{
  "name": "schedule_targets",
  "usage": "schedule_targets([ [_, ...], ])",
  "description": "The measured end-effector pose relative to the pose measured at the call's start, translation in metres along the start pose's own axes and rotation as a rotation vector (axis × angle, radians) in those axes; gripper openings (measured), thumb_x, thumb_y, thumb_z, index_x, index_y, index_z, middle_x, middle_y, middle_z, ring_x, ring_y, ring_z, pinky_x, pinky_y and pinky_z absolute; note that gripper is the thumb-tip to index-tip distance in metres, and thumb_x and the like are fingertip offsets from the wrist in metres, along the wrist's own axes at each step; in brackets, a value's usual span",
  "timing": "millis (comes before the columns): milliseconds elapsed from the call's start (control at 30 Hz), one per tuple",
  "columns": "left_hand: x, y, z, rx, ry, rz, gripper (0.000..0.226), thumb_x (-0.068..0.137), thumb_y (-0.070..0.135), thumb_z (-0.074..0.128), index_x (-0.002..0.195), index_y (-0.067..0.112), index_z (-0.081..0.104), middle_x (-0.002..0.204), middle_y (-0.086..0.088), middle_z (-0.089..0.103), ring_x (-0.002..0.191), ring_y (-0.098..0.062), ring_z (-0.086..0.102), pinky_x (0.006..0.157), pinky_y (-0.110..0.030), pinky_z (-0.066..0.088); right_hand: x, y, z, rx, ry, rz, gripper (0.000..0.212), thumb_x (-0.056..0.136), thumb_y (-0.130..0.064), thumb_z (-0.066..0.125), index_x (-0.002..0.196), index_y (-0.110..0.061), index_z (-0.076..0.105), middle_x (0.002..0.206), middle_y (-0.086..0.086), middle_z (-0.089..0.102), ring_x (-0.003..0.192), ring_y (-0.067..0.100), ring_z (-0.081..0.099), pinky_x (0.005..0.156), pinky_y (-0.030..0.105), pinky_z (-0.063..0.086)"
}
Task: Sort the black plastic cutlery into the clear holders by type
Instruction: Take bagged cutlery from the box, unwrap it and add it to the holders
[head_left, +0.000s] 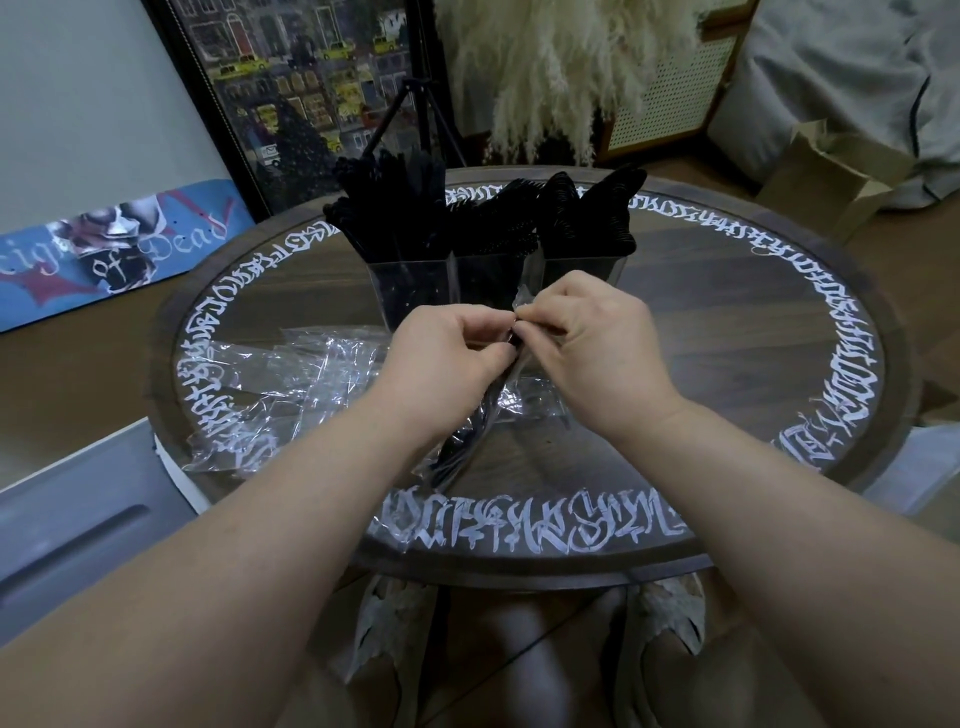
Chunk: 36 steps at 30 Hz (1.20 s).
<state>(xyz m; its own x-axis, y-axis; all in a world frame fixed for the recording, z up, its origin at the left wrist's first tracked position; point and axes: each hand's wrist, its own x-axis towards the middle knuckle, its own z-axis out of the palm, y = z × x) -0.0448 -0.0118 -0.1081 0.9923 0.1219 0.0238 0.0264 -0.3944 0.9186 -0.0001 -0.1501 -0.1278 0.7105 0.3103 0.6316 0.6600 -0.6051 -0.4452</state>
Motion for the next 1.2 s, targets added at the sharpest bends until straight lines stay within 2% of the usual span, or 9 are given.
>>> schedule_targets([
  [167, -0.001, 0.003, 0.000, 0.054, 0.004, 0.079, 0.024, 0.088, 0.007, 0.064, 0.099, 0.025, 0.074, 0.089, 0.018, 0.071, 0.086, 0.005, 0.066, 0.081, -0.015, 0.052, 0.001, -0.004, 0.004, -0.068, 0.087, 0.009, 0.014, 0.076, -0.016, 0.059, 0.066, -0.010, 0.066, 0.070, 0.001, 0.061, 0.062, 0.016, 0.058, 0.053, 0.029, 0.050],
  [300, 0.000, 0.004, -0.001, 0.049, 0.019, 0.109, 0.024, 0.087, 0.004, 0.063, 0.101, 0.020, 0.075, 0.091, 0.014, 0.072, 0.087, 0.004, 0.066, 0.083, -0.016, 0.052, 0.004, -0.007, 0.001, 0.019, 0.098, 0.117, 0.009, 0.071, -0.014, 0.061, 0.063, -0.012, 0.064, 0.069, -0.003, 0.061, 0.059, 0.011, 0.056, 0.056, 0.030, 0.051],
  [500, 0.007, -0.001, -0.005, 0.132, -0.006, 0.089, 0.024, 0.089, 0.005, 0.063, 0.103, 0.020, 0.074, 0.092, 0.013, 0.071, 0.091, 0.001, 0.066, 0.091, -0.021, 0.051, 0.008, -0.008, -0.012, 0.337, -0.094, 0.469, 0.012, 0.077, -0.008, 0.069, 0.067, -0.015, 0.069, 0.066, -0.007, 0.065, 0.060, 0.005, 0.057, 0.062, 0.022, 0.051],
  [633, 0.010, -0.004, -0.011, 0.122, -0.017, 0.059, 0.025, 0.089, 0.002, 0.062, 0.096, 0.023, 0.073, 0.087, 0.013, 0.071, 0.082, -0.001, 0.067, 0.084, -0.018, 0.052, 0.014, -0.001, -0.019, 0.636, -0.057, 0.714, 0.020, 0.078, 0.001, 0.064, 0.062, -0.011, 0.068, 0.059, 0.003, 0.063, 0.057, 0.010, 0.058, 0.064, 0.030, 0.052],
  [733, 0.010, -0.006, -0.014, 0.095, -0.033, 0.023, 0.023, 0.089, 0.001, 0.060, 0.100, 0.018, 0.070, 0.092, 0.006, 0.072, 0.083, -0.004, 0.067, 0.082, -0.015, 0.052, 0.016, 0.002, -0.023, 0.802, -0.081, 0.824, 0.022, 0.080, 0.005, 0.062, 0.062, -0.006, 0.065, 0.060, 0.006, 0.060, 0.054, 0.011, 0.055, 0.062, 0.027, 0.050],
  [867, 0.008, -0.008, -0.006, 0.130, -0.110, 0.003, 0.019, 0.083, 0.015, 0.071, 0.093, 0.029, 0.064, 0.090, 0.013, 0.070, 0.084, -0.002, 0.067, 0.083, -0.019, 0.052, 0.016, -0.001, -0.022, 0.789, -0.144, 0.811, 0.021, 0.082, 0.005, 0.057, 0.065, -0.006, 0.062, 0.069, 0.011, 0.066, 0.059, 0.013, 0.061, 0.059, 0.024, 0.049],
  [1000, 0.009, -0.008, -0.006, 0.175, -0.101, -0.015, 0.018, 0.083, 0.015, 0.073, 0.082, 0.031, 0.064, 0.076, 0.011, 0.069, 0.074, -0.006, 0.066, 0.081, -0.029, 0.055, 0.017, 0.000, -0.023, 0.794, -0.142, 0.850, 0.018, 0.084, 0.002, 0.056, 0.069, -0.007, 0.060, 0.067, 0.009, 0.067, 0.056, 0.013, 0.060, 0.054, 0.021, 0.047],
  [1100, 0.010, -0.008, -0.006, 0.226, -0.059, -0.018, 0.020, 0.082, 0.019, 0.073, 0.078, 0.034, 0.062, 0.073, 0.012, 0.068, 0.074, -0.008, 0.065, 0.081, -0.030, 0.054, 0.015, 0.001, -0.024, 0.793, -0.102, 0.874, 0.019, 0.089, -0.022, 0.062, 0.075, -0.010, 0.059, 0.065, 0.004, 0.064, 0.057, 0.013, 0.058, 0.056, 0.024, 0.046],
  [1200, 0.009, -0.006, -0.004, 0.228, -0.039, -0.011, 0.019, 0.081, 0.020, 0.075, 0.076, 0.034, 0.062, 0.074, 0.012, 0.068, 0.073, -0.006, 0.065, 0.074, -0.024, 0.053, 0.009, 0.000, -0.019, 0.420, -0.198, 0.686, 0.033, 0.076, -0.044, 0.074, 0.072, -0.014, 0.061, 0.066, -0.003, 0.062, 0.061, 0.008, 0.054, 0.060, 0.024, 0.045],
])
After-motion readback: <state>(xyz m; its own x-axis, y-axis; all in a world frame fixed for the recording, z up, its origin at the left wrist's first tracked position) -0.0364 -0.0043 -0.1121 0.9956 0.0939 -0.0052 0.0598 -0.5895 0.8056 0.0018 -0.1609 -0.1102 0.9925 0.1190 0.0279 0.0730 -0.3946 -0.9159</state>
